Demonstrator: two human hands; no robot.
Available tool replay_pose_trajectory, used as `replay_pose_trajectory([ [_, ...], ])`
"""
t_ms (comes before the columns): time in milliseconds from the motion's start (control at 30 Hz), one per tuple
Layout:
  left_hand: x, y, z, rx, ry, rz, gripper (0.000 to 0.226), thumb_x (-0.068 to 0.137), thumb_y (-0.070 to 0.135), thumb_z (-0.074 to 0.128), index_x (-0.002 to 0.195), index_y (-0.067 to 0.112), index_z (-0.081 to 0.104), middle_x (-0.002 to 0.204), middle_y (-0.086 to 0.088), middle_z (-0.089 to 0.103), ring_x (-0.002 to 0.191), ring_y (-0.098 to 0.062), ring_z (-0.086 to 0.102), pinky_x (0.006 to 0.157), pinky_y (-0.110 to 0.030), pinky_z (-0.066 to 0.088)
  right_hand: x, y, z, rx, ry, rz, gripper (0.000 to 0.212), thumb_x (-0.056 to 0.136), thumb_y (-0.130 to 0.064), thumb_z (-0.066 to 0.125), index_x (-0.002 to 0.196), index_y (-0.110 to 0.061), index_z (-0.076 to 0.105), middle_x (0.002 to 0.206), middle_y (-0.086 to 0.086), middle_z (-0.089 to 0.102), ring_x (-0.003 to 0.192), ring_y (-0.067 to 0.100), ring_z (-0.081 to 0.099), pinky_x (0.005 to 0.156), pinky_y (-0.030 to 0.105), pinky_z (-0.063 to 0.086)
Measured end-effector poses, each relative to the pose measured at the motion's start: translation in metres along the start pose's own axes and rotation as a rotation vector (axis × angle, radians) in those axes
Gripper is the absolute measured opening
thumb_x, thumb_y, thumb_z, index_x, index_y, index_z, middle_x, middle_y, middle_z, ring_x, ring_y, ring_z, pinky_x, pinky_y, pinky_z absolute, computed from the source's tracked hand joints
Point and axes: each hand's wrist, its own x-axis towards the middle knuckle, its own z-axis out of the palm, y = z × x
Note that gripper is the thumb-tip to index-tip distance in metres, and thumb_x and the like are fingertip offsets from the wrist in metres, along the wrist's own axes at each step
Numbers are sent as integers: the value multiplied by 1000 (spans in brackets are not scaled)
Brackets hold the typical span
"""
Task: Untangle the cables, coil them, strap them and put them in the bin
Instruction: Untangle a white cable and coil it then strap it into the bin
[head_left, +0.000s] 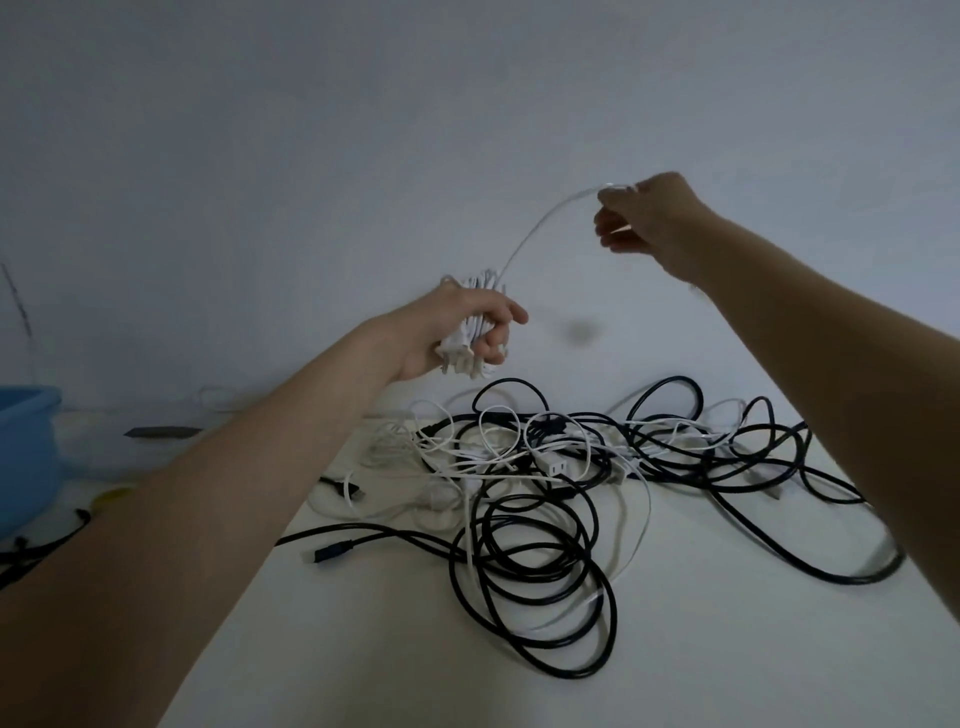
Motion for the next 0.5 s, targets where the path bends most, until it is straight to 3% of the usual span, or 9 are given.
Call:
replay_pose_trajectory([
  [100, 0, 4, 3, -154, -32, 3, 26, 96, 11, 40, 72, 9, 49, 40, 5, 41, 32, -5, 36, 58, -19, 51, -6, 6, 2, -83, -78, 62, 36, 97, -19, 43, 67, -6, 57, 68, 7, 61, 56, 15, 54, 55, 20, 47],
  [233, -3, -1, 2, -336, -180, -47, 34, 88, 25, 47, 56, 16, 50, 40, 5, 42, 30, -4, 38, 55, -19, 51, -21, 17, 10, -411, -272, 121, 45, 100, -31, 35, 70, -9, 61, 61, 0, 66, 58, 12, 48, 58, 23, 36],
  [333, -6, 0, 4, -441, -227, -30, 37, 82, 29, 46, 47, 17, 51, 39, 3, 46, 29, -5, 42, 53, -18, 51, -29, 28, 19, -487, -317, 168, 52, 101, -37, 33, 69, -6, 60, 47, 1, 62, 54, 14, 57, 60, 24, 41],
  [433, -8, 7, 7, -628, -206, 39, 32, 77, 30, 54, 49, 14, 55, 57, -5, 65, 45, -12, 62, 58, -21, 55, -41, 42, 34, -703, -366, 144, 53, 100, -39, 36, 63, -5, 53, 53, 5, 51, 47, 17, 49, 49, 24, 42],
  [500, -4, 10, 9, -703, -156, 97, 31, 77, 28, 55, 52, 11, 57, 79, -15, 72, 67, -21, 71, 69, -27, 59, -50, 49, 43, -963, -444, 41, 47, 97, -39, 44, 61, -10, 50, 56, 0, 49, 52, 15, 48, 57, 26, 43],
])
